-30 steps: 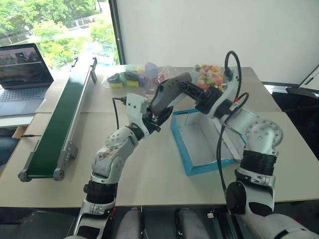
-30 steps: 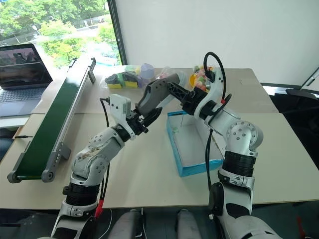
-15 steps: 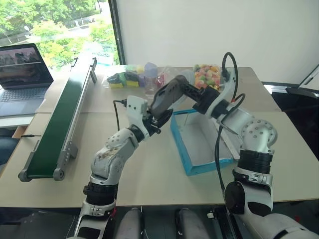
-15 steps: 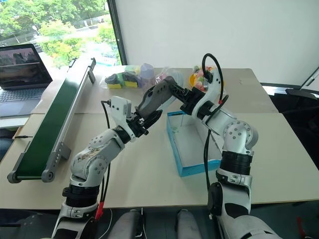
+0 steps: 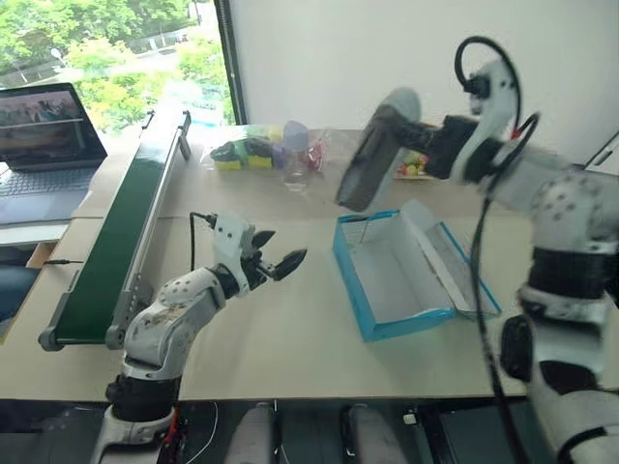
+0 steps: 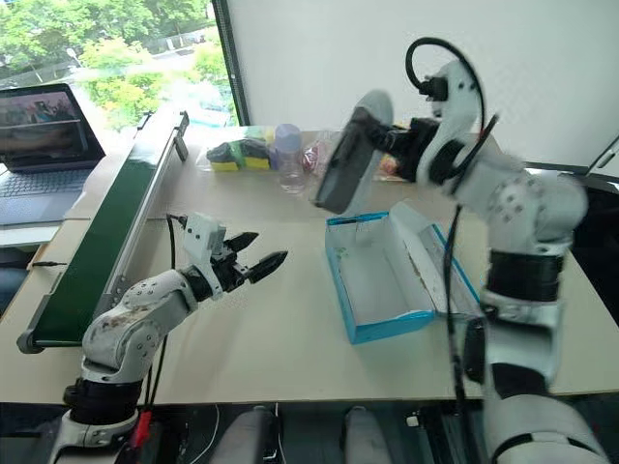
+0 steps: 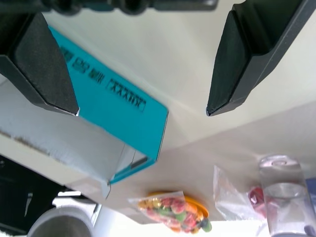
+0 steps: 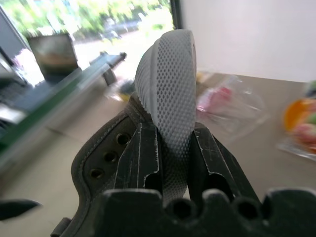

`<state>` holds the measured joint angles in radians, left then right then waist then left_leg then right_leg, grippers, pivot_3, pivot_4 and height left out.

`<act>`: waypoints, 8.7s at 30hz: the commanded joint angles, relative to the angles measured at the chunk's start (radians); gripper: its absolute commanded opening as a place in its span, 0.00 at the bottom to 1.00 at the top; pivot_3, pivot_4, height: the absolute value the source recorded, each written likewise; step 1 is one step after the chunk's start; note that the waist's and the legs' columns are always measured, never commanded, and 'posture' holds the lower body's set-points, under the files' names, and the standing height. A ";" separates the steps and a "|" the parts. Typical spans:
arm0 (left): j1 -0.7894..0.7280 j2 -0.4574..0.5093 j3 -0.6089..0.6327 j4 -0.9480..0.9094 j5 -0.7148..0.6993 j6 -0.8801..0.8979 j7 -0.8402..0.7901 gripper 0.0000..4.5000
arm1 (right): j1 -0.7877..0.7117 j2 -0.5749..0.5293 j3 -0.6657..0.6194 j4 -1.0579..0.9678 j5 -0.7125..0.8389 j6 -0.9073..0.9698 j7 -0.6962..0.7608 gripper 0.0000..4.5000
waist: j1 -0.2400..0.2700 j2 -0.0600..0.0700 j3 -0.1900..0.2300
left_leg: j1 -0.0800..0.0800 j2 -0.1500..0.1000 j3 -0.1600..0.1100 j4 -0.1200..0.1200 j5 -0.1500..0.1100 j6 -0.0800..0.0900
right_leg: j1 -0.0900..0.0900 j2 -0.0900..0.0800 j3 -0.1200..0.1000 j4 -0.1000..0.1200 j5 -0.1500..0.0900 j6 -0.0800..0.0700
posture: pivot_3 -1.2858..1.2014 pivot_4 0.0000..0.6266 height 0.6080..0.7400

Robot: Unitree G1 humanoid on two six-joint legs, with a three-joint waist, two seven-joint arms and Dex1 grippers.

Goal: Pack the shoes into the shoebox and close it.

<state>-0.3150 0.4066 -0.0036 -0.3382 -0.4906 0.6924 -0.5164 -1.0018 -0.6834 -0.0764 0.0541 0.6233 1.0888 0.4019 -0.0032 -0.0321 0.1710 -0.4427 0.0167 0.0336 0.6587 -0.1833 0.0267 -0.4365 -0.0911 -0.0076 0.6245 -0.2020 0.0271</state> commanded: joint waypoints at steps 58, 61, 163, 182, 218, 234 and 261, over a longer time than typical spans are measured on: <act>0.033 0.067 -0.025 -0.133 0.098 -0.005 -0.006 1.00 | -0.069 0.089 0.208 -0.006 -0.338 -0.003 0.486 0.99 | -0.008 0.000 0.000 | 0.002 0.000 0.001 0.002 0.000 0.000 | -0.002 0.002 0.008 0.004 0.004 0.005 | 0.52 0.24 1.00; 0.004 0.071 0.080 -0.047 0.148 0.025 0.113 1.00 | 0.002 0.147 0.137 -0.071 -0.255 -0.073 0.504 0.99 | -0.008 0.000 0.000 | 0.003 0.000 0.001 0.002 0.000 0.000 | -0.001 0.002 0.008 0.004 0.004 0.005 | 0.52 0.24 1.00; -0.277 -0.096 0.206 0.151 -0.064 -0.030 0.238 0.01 | 0.085 0.628 -0.299 0.055 0.091 -0.116 -0.063 1.00 | 0.000 -0.003 -0.001 | 0.001 0.002 0.003 0.001 0.008 -0.001 | -0.002 0.000 0.005 0.000 0.018 0.004 | 0.52 0.24 1.00; -0.322 -0.394 0.009 0.056 -0.094 0.064 0.302 0.00 | 0.093 0.619 -0.347 0.052 0.211 -0.097 -0.197 0.76 | -0.014 -0.003 -0.001 | -0.001 0.000 0.006 0.001 0.010 0.003 | -0.002 0.003 0.008 -0.001 0.017 0.005 | 0.52 0.24 1.00; -0.224 0.005 0.087 0.019 -0.096 0.106 0.100 0.68 | 0.280 0.076 0.000 -0.011 -0.018 -0.036 0.089 0.12 | -0.005 0.000 0.001 | -0.003 -0.002 0.009 -0.012 0.009 0.004 | -0.003 0.000 0.008 -0.016 0.017 0.008 | 0.52 0.24 1.00; -0.186 -0.018 0.096 0.040 -0.037 0.062 0.124 0.68 | 0.199 0.135 -0.041 -0.076 0.024 0.089 0.078 0.12 | -0.009 0.000 0.001 | 0.001 -0.001 0.013 -0.011 0.010 0.005 | -0.003 0.002 0.015 -0.014 0.020 0.009 | 0.52 0.24 1.00; -0.155 -0.021 0.117 -0.014 -0.022 0.075 0.162 0.68 | 0.256 0.183 0.069 0.060 -0.075 0.100 0.136 0.12 | -0.010 0.000 0.001 | 0.002 -0.001 0.018 -0.010 0.010 0.005 | -0.003 0.002 0.017 -0.014 0.020 0.010 | 0.52 0.24 1.00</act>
<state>-0.4680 0.3831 0.0897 -0.2977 -0.5114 0.7761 -0.3673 -0.7205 -0.4931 -0.0080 0.1031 0.5627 1.1743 0.5350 -0.0132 -0.0323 0.1720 -0.4412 0.0157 0.0513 0.6485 -0.1731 0.0321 -0.4395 -0.0891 0.0090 0.6105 -0.1818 0.0369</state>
